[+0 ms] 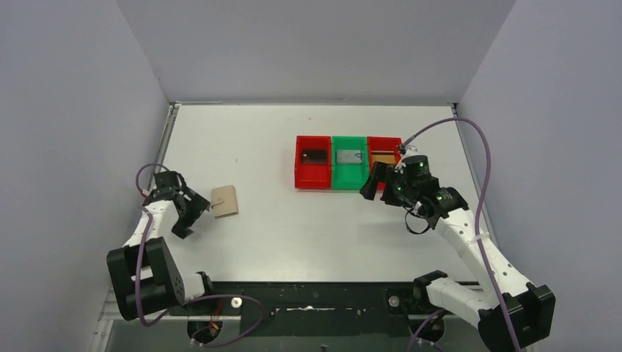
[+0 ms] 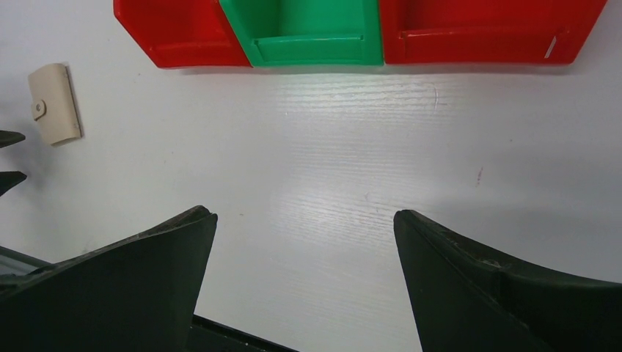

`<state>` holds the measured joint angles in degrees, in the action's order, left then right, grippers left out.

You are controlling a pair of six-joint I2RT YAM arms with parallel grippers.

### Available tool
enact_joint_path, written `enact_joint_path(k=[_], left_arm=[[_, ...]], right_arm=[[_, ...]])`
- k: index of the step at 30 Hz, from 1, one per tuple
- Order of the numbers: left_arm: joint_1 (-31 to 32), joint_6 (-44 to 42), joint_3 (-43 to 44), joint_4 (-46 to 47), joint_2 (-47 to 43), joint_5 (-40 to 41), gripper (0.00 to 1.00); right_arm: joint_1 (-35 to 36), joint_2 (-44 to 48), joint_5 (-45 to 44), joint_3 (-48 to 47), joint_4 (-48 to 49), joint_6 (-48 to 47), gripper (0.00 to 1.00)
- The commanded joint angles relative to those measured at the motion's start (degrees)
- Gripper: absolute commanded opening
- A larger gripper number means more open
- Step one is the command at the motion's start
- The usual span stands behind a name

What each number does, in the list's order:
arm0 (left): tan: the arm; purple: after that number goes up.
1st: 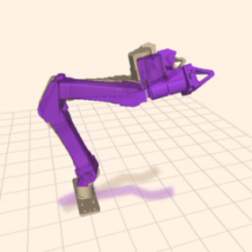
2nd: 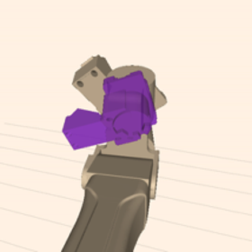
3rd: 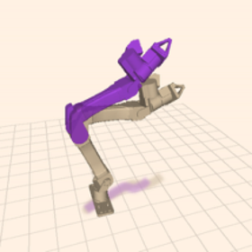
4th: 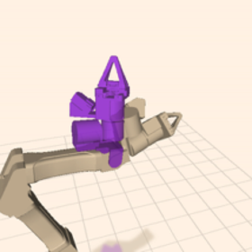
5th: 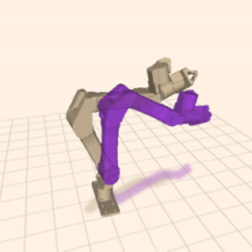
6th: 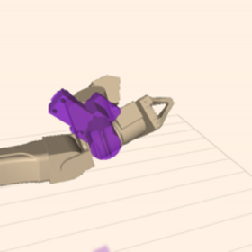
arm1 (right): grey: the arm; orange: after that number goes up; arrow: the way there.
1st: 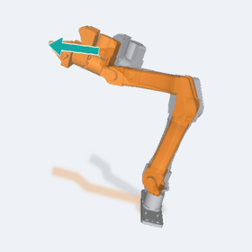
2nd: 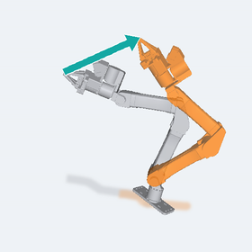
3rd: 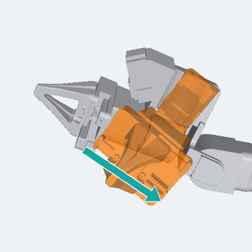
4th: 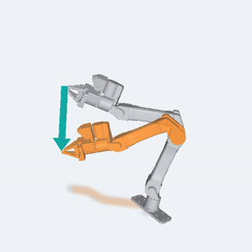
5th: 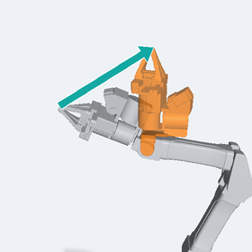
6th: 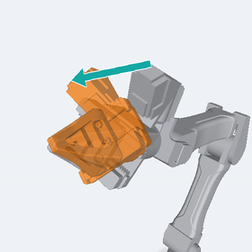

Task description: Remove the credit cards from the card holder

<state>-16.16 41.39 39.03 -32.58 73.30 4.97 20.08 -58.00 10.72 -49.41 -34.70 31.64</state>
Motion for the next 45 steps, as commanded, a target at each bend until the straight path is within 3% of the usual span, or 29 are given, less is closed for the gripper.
enact_joint_path(k=[1,6,21,26,34,45], left_arm=[[2.09,-1.05,-2.57,6.18,0.88,-3.57,0.78],[10.0,1.01,-2.96,6.64,2.6,-0.53,0.76],[25.12,2.2,-1.91,8.22,6.28,2.39,0.72],[25.72,1.48,-0.19,7.4,4.32,1.51,0.74],[24.82,-0.54,4.61,5.25,-2.03,9.01,0.85],[17.64,-2.58,8.37,4.93,-1.48,11.53,0.92]], right_arm=[[0.77,-0.87,-1.67,-2.31,3.49,0.6,0.98],[1.02,-1.59,-2.34,-2.63,3.61,0.56,0.98],[1.46,-1.11,-4.13,-1.79,3.86,1.62,0.98],[1.59,-0.02,-4.46,-1.15,4.14,1.61,0.98],[1.62,-0.47,-5.71,-1.79,3.26,0.77,0.98],[1.57,-0.68,-6.87,-1.41,3.11,0.36,0.98]])
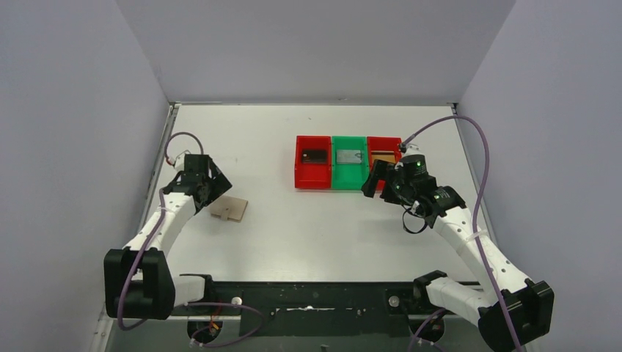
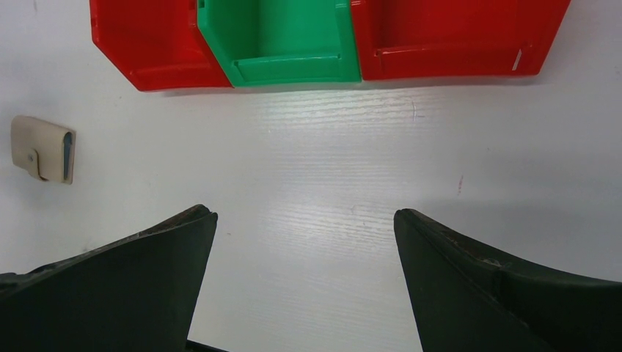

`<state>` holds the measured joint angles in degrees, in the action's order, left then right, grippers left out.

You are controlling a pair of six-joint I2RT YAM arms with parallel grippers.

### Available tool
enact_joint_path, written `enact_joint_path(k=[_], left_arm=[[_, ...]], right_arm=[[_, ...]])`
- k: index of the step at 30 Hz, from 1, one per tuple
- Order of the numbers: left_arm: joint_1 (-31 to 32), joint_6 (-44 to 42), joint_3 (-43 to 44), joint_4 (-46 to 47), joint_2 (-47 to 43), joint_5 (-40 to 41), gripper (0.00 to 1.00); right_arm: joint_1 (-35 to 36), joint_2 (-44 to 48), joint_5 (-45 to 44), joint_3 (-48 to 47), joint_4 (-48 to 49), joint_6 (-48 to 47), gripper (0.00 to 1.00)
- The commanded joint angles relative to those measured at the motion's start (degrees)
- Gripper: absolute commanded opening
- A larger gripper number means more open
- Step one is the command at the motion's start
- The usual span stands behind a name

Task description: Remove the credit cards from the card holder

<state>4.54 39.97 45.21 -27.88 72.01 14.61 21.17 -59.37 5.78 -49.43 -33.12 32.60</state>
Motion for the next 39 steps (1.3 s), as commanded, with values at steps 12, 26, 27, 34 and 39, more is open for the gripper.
enact_joint_path(k=[12,26,27,34,39], left_arm=[[-7.72,-3.92,0.98,3.37,7.42,-9.0,0.92],[6.75,-6.99,2.29,4.67,14.2,-9.87,0.71],[8.25,-7.53,2.0,5.54,14.16,-10.9,0.71],[17.74,-8.85,-0.77,12.63,13.35,-17.08,0.66],[19.45,-8.57,-3.5,17.25,9.24,-21.54,0.66]], right_arm=[[0.52,-0.04,-1.89,0.36,3.04,-0.05,0.98],[0.61,-0.91,-2.64,1.19,2.93,-0.09,0.98],[0.63,-0.98,-2.63,1.32,3.02,-0.06,0.98],[0.59,-1.71,-1.75,1.83,3.72,0.45,0.98],[0.6,-2.03,-0.8,2.49,4.97,0.45,0.98]])
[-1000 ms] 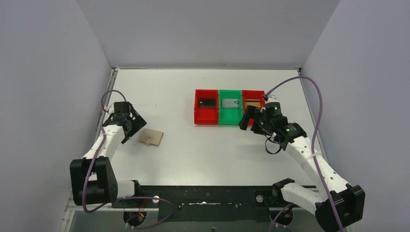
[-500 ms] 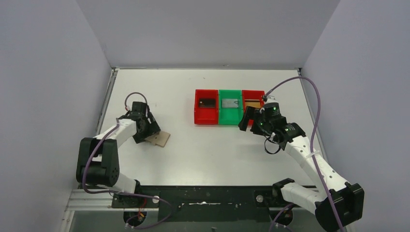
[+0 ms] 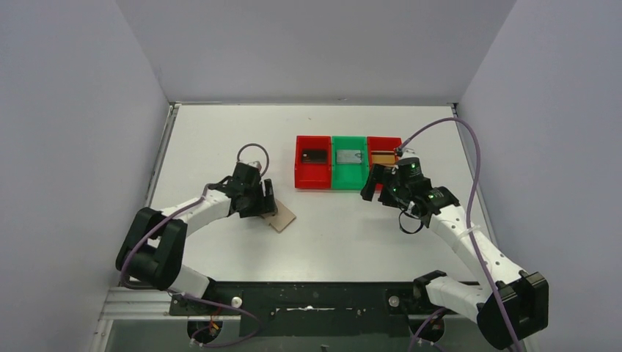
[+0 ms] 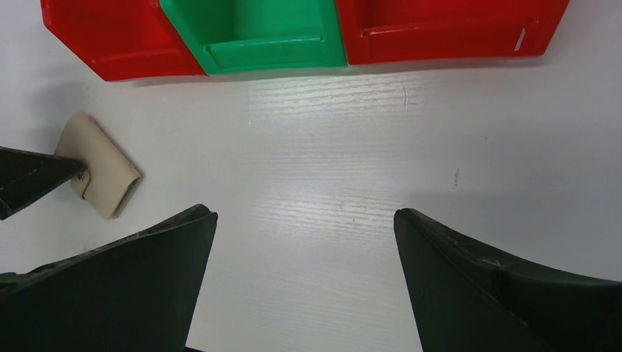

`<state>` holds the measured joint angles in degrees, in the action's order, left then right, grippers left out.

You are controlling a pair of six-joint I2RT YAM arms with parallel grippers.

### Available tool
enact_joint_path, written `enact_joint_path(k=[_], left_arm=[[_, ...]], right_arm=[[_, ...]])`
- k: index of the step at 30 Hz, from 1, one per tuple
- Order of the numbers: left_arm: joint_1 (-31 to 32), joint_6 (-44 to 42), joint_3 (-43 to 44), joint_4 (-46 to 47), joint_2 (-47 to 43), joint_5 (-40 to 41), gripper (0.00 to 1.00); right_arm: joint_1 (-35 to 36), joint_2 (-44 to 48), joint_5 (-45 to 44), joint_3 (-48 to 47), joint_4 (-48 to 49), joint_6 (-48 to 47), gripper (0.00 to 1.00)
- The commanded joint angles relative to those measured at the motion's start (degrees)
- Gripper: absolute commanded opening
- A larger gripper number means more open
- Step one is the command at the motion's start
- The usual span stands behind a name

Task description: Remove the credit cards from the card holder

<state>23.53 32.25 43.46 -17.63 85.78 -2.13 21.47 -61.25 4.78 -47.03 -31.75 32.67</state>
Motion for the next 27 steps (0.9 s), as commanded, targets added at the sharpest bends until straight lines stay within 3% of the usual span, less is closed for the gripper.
enact_joint_path(k=[1,10,13,23,27], left_arm=[[0.53,-0.91,-1.96,7.37,-5.5,-5.04,0.66],[-0.63,3.46,0.9,-0.11,-12.8,6.97,0.82],[-2.82,5.85,-0.71,1.17,-13.72,5.74,0.88],[-1.25,1.75,8.06,2.83,0.52,2.02,0.81],[0.09,0.15,10.42,0.58,4.84,1.18,0.71]], right_arm=[[0.24,-0.38,0.35,0.01,3.56,0.45,0.98],[1.13,-1.09,1.75,0.56,4.93,2.05,0.98],[1.74,-1.68,2.05,0.26,4.77,2.48,0.98],[3.2,-2.62,0.9,-0.01,4.1,3.0,0.98],[3.5,-2.69,-0.01,-0.23,3.15,3.14,0.98]])
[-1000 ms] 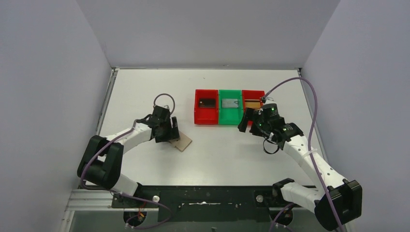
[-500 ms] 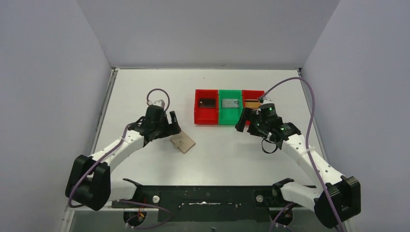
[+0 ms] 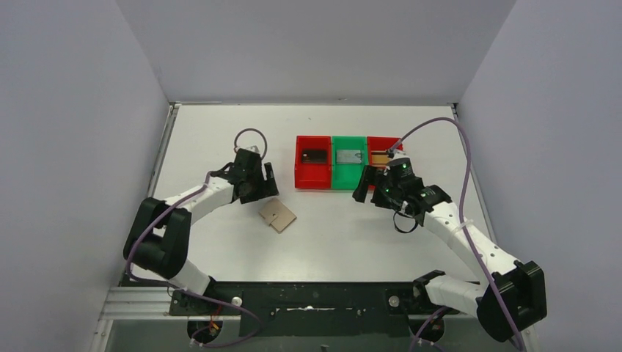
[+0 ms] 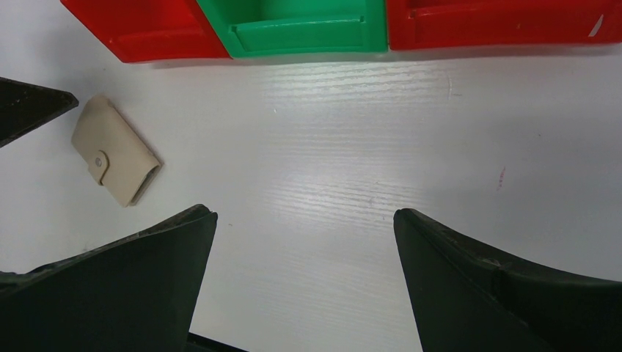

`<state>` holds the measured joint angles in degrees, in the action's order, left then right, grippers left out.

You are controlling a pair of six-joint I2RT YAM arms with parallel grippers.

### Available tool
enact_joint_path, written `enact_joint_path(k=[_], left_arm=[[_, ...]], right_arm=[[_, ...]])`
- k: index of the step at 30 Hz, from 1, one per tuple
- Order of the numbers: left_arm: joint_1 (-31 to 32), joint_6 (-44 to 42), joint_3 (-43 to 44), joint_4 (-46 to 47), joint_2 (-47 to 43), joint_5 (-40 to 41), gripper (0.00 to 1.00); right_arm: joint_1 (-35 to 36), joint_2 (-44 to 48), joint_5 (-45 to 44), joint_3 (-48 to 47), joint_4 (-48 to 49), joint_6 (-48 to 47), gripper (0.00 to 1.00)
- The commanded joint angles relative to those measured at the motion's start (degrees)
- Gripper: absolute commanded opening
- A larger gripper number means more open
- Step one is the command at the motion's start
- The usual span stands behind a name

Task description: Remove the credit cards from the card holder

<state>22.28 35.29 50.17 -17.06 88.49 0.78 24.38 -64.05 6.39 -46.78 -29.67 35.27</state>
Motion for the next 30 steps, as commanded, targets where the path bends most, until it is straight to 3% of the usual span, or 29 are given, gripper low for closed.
enact_joint_path(k=[1,10,15,16,19,22,25,30], left_arm=[[2.13,-3.06,3.39,0.73,2.2,-2.63,0.68],[11.2,-2.25,-0.26,10.42,1.92,-12.78,0.52],[16.05,-1.53,0.31,9.74,0.22,-8.29,0.5],[16.26,-0.69,-0.14,8.99,-1.57,-4.15,0.51],[14.76,2.71,-1.86,6.33,-7.57,5.25,0.69],[9.3,3.38,-2.83,3.75,-9.61,6.73,0.78],[3.74,-0.31,-2.14,3.82,-6.88,3.99,0.79],[3.56,-3.7,2.02,2.14,2.15,0.14,0.76]], right_arm=[[0.58,0.2,-1.96,-0.31,1.03,0.7,0.98],[0.73,-0.21,-3.21,0.81,1.64,2.53,0.98],[0.97,-1.23,-3.26,0.38,1.22,2.94,0.98],[1.02,-1.13,-3.28,0.44,1.39,3.03,0.98],[1.33,-0.7,-3.31,1.13,2.37,3.51,0.98],[1.62,-0.77,-3.3,1.43,2.93,4.11,0.98],[1.87,-1.43,-2.95,1.43,3.26,4.53,0.98],[2.44,-3.04,-3.21,0.77,2.64,4.63,0.98]])
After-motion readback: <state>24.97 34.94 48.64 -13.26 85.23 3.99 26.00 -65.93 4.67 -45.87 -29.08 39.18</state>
